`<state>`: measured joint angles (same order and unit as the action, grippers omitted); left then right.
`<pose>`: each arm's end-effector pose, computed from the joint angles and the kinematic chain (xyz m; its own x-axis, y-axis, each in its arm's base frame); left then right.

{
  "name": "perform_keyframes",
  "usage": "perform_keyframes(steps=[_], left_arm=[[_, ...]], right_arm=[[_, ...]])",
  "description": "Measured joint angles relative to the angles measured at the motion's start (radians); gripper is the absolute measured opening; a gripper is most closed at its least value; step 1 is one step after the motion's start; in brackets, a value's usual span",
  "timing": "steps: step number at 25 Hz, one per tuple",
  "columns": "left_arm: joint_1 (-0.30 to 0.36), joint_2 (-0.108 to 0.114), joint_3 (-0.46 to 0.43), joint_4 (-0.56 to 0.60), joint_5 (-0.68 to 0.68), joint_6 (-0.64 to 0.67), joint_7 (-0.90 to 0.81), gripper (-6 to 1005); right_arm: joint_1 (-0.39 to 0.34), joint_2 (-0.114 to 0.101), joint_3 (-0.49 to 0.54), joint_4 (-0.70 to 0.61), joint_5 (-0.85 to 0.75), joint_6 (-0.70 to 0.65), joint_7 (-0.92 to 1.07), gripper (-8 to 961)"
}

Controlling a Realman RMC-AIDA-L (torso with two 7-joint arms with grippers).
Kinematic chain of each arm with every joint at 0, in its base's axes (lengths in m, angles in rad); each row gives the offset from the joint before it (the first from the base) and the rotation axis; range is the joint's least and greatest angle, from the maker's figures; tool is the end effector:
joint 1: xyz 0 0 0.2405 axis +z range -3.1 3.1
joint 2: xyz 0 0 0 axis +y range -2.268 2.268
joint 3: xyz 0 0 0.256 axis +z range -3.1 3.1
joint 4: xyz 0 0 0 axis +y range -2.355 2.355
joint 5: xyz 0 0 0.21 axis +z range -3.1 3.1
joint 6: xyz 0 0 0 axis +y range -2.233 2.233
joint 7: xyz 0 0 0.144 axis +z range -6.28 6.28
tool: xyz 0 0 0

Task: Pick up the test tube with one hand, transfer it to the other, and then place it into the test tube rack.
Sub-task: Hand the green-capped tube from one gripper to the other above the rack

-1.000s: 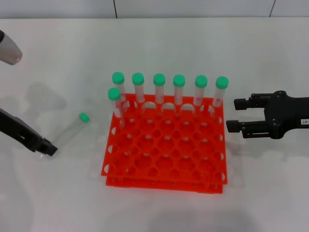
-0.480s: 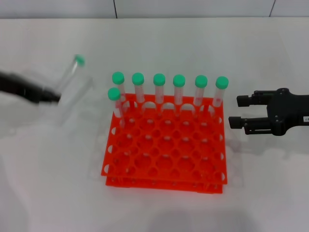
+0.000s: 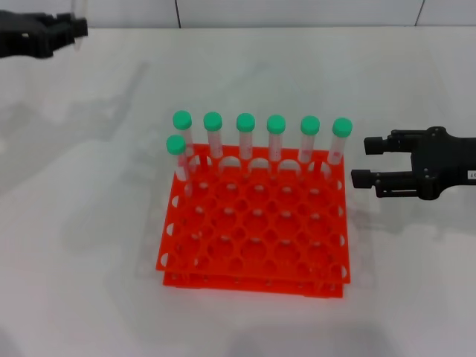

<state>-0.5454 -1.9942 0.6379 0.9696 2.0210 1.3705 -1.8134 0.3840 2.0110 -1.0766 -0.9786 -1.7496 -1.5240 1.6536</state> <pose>-0.2604 0.3903 0.1088 0.7275 0.4028 0.5554 0.6597 -0.6330 -0.4051 0.2360 0.3250 0.0291 0.8232 -0.3413 -0.4537 -0.4370 -0.8911 -0.1225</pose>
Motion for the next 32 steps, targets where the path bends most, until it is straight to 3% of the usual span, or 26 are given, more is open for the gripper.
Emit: perform_keyframes(steps=[4,12,17,32], left_arm=[[-0.007,0.002,-0.004,-0.043,-0.072,-0.025,0.005,196],[-0.005,-0.039,0.032,-0.044,-0.153,-0.013,0.047,196],[-0.013,-0.058,0.096,-0.09,-0.206,0.029,0.178,196],[-0.066,-0.069,0.127,-0.292,-0.304,0.098,0.453,196]], right_arm=[[0.002,0.0,0.001,-0.001,0.0,0.001,0.0,714],[0.006,0.0,0.012,-0.004,0.001,0.002,0.0,713],[0.009,0.0,0.012,-0.008,0.024,0.001,0.0,714],[0.048,-0.004,0.019,-0.075,0.079,-0.007,0.014,713]])
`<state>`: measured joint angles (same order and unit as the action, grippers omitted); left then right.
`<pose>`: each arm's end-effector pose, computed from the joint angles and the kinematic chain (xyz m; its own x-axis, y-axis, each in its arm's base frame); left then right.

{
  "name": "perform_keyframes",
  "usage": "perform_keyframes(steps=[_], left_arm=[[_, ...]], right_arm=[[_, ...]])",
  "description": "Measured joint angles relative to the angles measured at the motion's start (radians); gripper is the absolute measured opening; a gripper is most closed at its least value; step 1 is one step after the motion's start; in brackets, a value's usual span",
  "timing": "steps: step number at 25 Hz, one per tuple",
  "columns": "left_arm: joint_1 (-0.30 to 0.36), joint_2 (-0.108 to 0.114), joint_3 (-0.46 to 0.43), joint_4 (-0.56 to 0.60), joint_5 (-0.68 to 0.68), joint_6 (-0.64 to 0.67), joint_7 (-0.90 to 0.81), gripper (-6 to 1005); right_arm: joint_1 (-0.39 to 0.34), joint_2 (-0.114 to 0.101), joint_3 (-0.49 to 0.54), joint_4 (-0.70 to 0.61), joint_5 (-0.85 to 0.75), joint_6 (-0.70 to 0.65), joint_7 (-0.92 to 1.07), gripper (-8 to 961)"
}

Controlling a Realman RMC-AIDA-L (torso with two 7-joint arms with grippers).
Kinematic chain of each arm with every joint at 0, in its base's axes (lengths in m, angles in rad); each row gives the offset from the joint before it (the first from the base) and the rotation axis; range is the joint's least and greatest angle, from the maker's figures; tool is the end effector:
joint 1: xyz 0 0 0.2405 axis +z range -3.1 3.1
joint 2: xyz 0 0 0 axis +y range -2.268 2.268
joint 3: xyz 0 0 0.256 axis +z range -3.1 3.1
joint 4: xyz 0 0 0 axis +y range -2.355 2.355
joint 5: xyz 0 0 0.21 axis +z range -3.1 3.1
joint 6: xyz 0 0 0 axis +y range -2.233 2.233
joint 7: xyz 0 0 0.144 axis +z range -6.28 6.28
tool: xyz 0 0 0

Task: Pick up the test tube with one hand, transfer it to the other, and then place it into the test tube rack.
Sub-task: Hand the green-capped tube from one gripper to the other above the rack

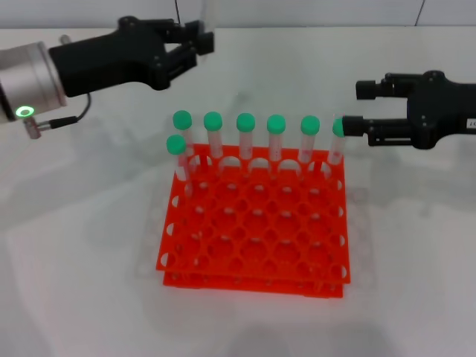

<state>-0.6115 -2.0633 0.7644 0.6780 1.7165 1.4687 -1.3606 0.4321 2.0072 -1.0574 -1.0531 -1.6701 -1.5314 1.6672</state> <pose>-0.2089 0.3769 0.0234 0.7376 0.1515 0.6580 0.4011 -0.8823 -0.2465 0.1996 0.3425 0.0492 0.8218 -0.2229 -0.5243 -0.3527 -0.9218 -0.1610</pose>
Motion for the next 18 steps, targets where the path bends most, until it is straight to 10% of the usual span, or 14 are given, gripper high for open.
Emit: perform_keyframes(steps=[18], left_arm=[[-0.17,0.024,0.03,-0.176,0.057,-0.161,-0.02,196]], right_arm=[[0.072,0.002,0.012,-0.009,-0.001,0.042,0.003,715]])
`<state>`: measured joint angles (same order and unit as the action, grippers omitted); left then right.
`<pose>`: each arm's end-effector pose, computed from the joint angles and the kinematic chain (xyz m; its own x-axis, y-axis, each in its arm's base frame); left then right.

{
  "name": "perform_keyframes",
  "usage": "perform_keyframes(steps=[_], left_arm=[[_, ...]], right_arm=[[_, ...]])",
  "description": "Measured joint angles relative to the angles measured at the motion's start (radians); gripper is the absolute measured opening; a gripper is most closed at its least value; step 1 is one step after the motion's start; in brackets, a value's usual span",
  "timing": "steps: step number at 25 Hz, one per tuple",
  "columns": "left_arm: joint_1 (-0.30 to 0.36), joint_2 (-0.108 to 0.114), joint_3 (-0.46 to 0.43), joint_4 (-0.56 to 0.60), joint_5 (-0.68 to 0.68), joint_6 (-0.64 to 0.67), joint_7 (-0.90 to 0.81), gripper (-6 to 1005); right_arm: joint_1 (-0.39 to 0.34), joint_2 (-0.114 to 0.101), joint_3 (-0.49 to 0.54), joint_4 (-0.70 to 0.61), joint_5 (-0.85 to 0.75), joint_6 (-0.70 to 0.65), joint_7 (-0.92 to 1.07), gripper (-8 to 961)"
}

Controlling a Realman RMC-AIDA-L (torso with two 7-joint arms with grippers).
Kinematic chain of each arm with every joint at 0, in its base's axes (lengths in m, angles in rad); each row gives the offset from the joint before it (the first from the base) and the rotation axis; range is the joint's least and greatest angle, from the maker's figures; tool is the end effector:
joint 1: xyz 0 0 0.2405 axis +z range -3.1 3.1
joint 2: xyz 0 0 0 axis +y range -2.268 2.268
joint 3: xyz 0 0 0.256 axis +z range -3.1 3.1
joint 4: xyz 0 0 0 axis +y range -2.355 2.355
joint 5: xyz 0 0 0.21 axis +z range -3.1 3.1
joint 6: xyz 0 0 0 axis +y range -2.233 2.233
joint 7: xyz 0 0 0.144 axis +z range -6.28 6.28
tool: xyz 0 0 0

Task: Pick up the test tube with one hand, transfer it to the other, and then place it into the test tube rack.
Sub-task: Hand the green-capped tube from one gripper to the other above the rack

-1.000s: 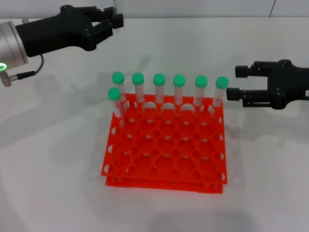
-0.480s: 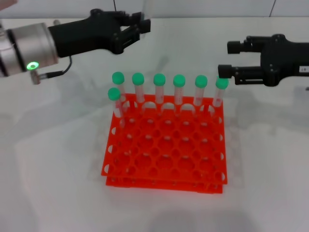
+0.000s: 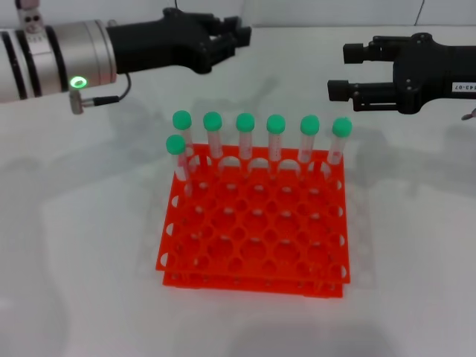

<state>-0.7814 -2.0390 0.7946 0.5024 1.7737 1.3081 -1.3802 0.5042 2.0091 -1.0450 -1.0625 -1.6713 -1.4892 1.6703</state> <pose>-0.1835 0.4115 -0.0066 0.7771 0.2219 0.5890 0.4222 -0.8777 -0.2265 0.1748 0.3627 0.0537 0.8314 -0.1557 -0.5335 -0.3064 -0.9293 -0.2062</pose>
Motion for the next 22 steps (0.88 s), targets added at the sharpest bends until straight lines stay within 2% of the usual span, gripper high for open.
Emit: perform_keyframes(steps=[6,10,22], left_arm=[[-0.004,-0.021,0.087,0.0,-0.001,0.009,-0.012,196],[-0.004,-0.034,0.108,-0.001,0.001,0.009,-0.007,196],[0.003,-0.038,0.137,0.002,-0.011,0.011,-0.001,195]], right_arm=[[0.003,0.002,0.01,0.002,0.004,0.026,0.004,715],[0.004,0.002,0.01,0.001,0.023,0.041,0.005,714],[0.043,0.003,0.004,0.01,0.053,0.07,0.005,714]])
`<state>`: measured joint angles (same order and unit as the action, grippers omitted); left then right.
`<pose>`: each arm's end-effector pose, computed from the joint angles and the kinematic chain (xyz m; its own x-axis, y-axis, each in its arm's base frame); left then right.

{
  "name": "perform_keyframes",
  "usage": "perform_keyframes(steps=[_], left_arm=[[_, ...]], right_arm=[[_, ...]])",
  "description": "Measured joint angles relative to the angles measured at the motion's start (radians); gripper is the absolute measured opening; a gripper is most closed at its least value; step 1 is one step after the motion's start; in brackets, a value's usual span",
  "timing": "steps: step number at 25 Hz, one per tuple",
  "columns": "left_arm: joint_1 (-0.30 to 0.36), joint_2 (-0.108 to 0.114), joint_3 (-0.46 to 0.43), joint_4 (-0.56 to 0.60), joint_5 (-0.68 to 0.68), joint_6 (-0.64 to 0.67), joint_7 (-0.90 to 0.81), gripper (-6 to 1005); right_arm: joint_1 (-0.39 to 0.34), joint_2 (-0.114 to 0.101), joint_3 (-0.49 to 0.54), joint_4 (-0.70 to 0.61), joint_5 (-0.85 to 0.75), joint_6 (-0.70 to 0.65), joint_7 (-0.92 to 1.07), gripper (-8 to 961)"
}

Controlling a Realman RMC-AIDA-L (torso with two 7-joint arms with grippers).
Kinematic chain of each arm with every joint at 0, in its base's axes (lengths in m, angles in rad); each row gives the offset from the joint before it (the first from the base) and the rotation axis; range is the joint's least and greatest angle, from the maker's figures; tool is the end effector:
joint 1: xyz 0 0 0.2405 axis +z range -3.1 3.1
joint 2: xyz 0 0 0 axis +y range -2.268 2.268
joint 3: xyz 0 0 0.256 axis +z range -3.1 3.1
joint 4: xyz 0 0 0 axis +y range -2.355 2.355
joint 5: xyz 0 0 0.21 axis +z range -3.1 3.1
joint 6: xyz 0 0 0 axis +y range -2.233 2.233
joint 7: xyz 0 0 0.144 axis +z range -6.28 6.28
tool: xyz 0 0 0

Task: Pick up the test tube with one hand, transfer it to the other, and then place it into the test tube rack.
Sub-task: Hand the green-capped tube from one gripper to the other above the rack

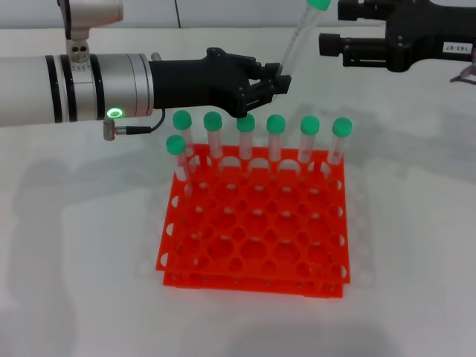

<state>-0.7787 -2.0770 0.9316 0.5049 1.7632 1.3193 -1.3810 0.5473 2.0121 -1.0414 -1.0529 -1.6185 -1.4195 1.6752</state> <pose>-0.1719 0.3921 -0.0404 0.8173 0.2322 0.5273 0.3530 -0.9251 -0.1398 0.1562 0.3794 0.0591 0.8000 -0.1192 -0.5880 -0.3166 -0.9164 -0.2450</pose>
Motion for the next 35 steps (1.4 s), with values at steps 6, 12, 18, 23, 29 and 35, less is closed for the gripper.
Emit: perform_keyframes(steps=[6,12,18,23,29,35], left_arm=[[-0.005,-0.002,0.005,0.003,-0.001,0.008,0.007,195],[-0.007,-0.004,0.007,0.006,-0.004,0.02,0.014,195],[-0.005,-0.005,0.007,0.006,-0.004,0.023,0.014,195],[-0.004,-0.005,0.007,0.007,-0.004,0.033,0.015,195],[-0.005,-0.005,0.007,0.007,-0.004,0.037,0.016,195],[-0.005,-0.005,0.007,0.021,-0.004,0.048,0.017,195]], right_arm=[[0.031,0.007,-0.008,0.014,0.001,0.011,-0.001,714],[0.053,0.009,-0.023,0.034,0.017,0.022,-0.004,715],[0.054,0.008,-0.031,0.03,0.027,0.025,-0.005,713],[0.055,0.007,-0.032,0.027,0.036,0.025,-0.005,711],[0.056,0.006,-0.032,0.033,0.047,0.026,-0.007,709],[0.053,0.005,-0.032,0.033,0.048,0.032,-0.008,579]])
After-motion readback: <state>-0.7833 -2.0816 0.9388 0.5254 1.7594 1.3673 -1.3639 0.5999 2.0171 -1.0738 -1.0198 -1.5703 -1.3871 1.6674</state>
